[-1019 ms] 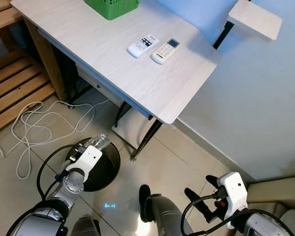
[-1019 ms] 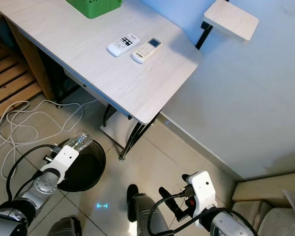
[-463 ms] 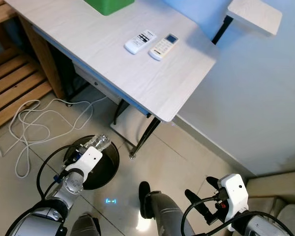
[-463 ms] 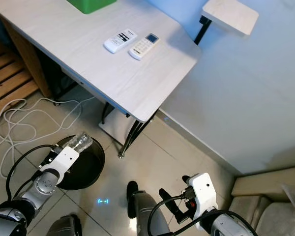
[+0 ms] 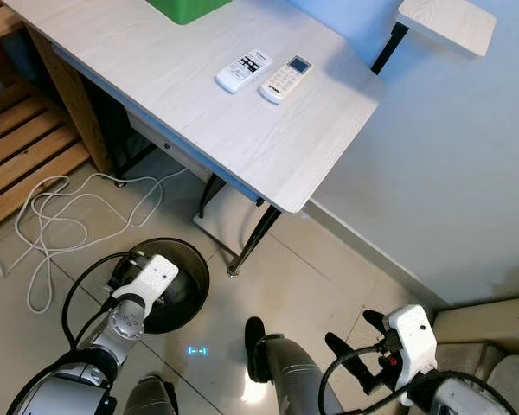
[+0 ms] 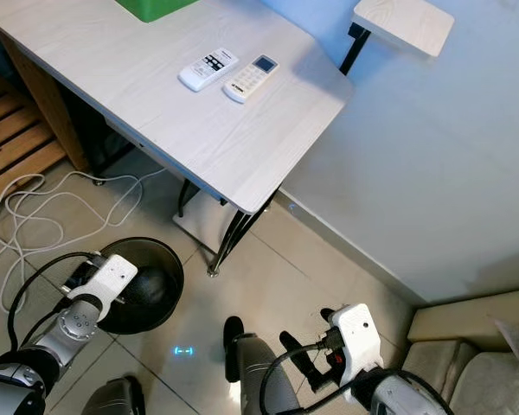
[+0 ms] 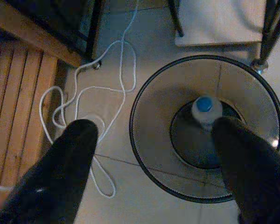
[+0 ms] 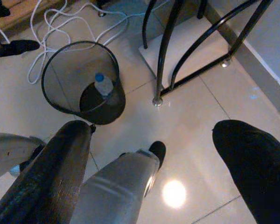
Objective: Clean up the room
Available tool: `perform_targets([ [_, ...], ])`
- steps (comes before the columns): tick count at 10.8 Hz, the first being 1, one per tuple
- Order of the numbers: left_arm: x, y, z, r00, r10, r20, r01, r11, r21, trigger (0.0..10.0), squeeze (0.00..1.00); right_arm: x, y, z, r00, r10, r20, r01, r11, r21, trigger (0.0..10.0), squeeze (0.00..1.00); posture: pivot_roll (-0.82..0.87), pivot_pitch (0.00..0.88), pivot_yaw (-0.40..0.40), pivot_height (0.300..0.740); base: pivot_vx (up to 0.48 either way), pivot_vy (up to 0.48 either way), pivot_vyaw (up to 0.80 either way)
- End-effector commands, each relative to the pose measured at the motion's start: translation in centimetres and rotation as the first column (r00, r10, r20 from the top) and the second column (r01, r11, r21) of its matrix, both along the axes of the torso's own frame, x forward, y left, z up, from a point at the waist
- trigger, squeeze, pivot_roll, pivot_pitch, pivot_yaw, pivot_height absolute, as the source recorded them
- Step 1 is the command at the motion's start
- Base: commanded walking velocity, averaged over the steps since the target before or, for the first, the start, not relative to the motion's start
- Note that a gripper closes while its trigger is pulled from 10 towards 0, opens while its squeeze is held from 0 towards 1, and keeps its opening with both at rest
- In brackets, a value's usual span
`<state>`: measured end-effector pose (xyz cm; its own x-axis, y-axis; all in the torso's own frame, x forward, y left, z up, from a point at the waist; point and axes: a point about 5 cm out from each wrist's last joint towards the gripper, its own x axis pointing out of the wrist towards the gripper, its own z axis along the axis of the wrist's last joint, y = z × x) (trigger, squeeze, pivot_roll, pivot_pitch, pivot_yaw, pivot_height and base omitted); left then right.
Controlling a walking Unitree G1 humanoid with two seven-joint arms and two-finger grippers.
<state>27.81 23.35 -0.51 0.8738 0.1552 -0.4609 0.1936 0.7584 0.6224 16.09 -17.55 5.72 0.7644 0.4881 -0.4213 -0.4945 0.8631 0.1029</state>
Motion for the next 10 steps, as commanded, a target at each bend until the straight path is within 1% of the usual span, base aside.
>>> perform_targets([
  [1, -0.2, -0.6, -0.3, 1.000, 0.010, 0.015, -0.009, 0.998, -0.066, 10.0, 0.00, 0.2, -0.8, -0.4, 0.998, -0.056, -0.010, 0.056, 0.998, -0.007, 10.0, 0.00, -0.27, 0.294, -0.143, 0.740, 0.000, 0.000, 0.00],
  [2, 0.5, -1.6, 0.5, 0.996, 0.007, 0.092, 0.007, 0.989, -0.150, 10.0, 0.00, 1.4, -0.7, -0.6, 0.996, -0.090, 0.018, 0.090, 0.996, 0.005, 10.0, 0.00, -0.23, 0.260, -0.112, 0.740, 0.000, 0.000, 0.00],
  [3, 1.0, -2.7, 1.3, 0.986, 0.003, 0.170, 0.039, 0.969, -0.244, 10.0, 0.00, 2.4, -0.6, -0.6, 0.992, -0.123, 0.041, 0.122, 0.992, 0.023, 10.0, 0.00, -0.20, 0.235, -0.093, 0.740, 0.000, 0.000, 0.00],
  [4, 1.7, -3.6, 2.7, 0.961, 0.027, 0.274, 0.065, 0.945, -0.321, 10.0, 0.00, 4.3, -0.5, -0.5, 0.980, -0.180, 0.089, 0.177, 0.983, 0.036, 10.0, 0.00, -0.13, 0.175, -0.056, 0.740, 0.000, 0.000, 0.00],
  [5, 2.0, -4.0, 3.6, 0.944, 0.045, 0.327, 0.083, 0.927, -0.367, 10.0, 0.00, 5.4, -0.7, -0.1, 0.968, -0.220, 0.121, 0.216, 0.975, 0.043, 10.0, 0.00, -0.11, 0.152, -0.045, 0.740, 0.000, 0.000, 0.00],
  [6, 2.3, -4.7, 5.4, 0.912, 0.078, 0.404, 0.119, 0.889, -0.442, 10.0, 0.00, 7.2, -0.8, 0.7, 0.944, -0.282, 0.173, 0.274, 0.959, 0.070, 10.0, 0.00, -0.06, 0.103, -0.021, 0.740, 0.000, 0.000, 0.00],
  [7, 2.0, -5.9, 8.9, 0.846, 0.160, 0.508, 0.170, 0.823, -0.542, 10.0, 0.00, 9.7, -1.2, 2.5, 0.882, -0.386, 0.271, 0.364, 0.923, 0.129, 10.0, 0.00, -0.02, 0.030, 0.011, 0.740, 0.000, 0.000, 0.00],
  [8, 1.6, -6.0, 10.5, 0.810, 0.210, 0.548, 0.184, 0.796, -0.577, 10.0, 0.00, 10.4, -1.4, 3.2, 0.850, -0.431, 0.304, 0.402, 0.902, 0.156, 10.0, 0.00, -0.01, 0.012, 0.018, 0.740, 0.000, 0.000, 0.00],
  [9, 1.6, -6.5, 11.9, 0.780, 0.206, 0.590, 0.213, 0.801, -0.560, 10.0, 0.00, 10.7, -1.7, 3.3, 0.824, -0.468, 0.319, 0.433, 0.883, 0.178, 10.0, 0.00, -0.01, 0.000, 0.025, 0.740, 0.000, 0.000, 0.00],
  [10, 1.2, -8.1, 13.2, 0.750, 0.071, 0.658, 0.336, 0.816, -0.470, 10.0, 0.00, 10.7, -1.6, 3.3, 0.804, -0.474, 0.359, 0.436, 0.880, 0.186, 10.0, 0.00, -0.01, 0.000, 0.034, 0.740, 0.000, 0.000, 0.00],
])
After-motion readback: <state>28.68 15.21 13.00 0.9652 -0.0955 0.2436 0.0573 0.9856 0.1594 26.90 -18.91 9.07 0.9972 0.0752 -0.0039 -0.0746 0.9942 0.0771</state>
